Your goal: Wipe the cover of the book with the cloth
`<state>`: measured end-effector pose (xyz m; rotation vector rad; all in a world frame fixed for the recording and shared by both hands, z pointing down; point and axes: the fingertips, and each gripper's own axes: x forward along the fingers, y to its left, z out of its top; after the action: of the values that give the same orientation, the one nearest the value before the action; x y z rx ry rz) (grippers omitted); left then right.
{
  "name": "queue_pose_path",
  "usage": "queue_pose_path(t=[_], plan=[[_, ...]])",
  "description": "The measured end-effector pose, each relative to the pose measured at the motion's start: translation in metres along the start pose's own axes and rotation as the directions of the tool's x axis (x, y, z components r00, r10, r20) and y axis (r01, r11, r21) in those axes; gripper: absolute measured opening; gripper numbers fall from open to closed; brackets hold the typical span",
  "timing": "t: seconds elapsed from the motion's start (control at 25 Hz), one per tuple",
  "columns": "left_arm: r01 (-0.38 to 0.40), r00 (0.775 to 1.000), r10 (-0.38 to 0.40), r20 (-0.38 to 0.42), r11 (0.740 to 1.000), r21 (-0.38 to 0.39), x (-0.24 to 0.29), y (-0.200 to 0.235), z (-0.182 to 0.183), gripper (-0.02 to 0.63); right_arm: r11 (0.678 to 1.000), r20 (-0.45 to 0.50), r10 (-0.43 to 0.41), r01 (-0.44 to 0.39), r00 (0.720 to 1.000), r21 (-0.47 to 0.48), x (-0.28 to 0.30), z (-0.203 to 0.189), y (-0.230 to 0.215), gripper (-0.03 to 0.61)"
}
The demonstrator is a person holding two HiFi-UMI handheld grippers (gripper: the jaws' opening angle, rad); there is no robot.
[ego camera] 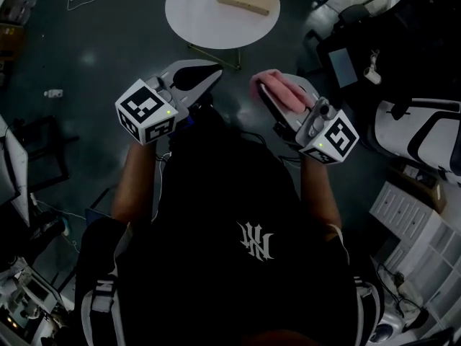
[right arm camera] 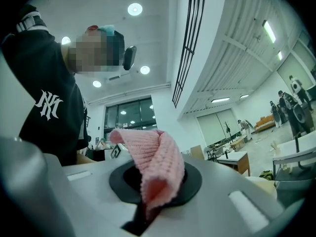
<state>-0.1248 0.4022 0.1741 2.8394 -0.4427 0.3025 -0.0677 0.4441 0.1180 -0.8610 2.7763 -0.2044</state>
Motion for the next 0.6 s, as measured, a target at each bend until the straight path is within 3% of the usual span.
queue_pose_path(t=[0.2,0.6], plan=[[0.006,1.0,-0.006,-0.006,1.0,0.008,-0.002,-0.019,-0.009,-0.003,1.0,-0.015,-0.013,0.014,1.0,0.021,-0.011,-0.006,0.004,0.014],[0.013,1.0,-0.013,-0.003,0.999,0.035,-0.011,-0.024,-0.014,-0.008,0.999,-0.03,0.038,-0.038,0.999,0.017,-0.002,-0.013,0.008,0.014]])
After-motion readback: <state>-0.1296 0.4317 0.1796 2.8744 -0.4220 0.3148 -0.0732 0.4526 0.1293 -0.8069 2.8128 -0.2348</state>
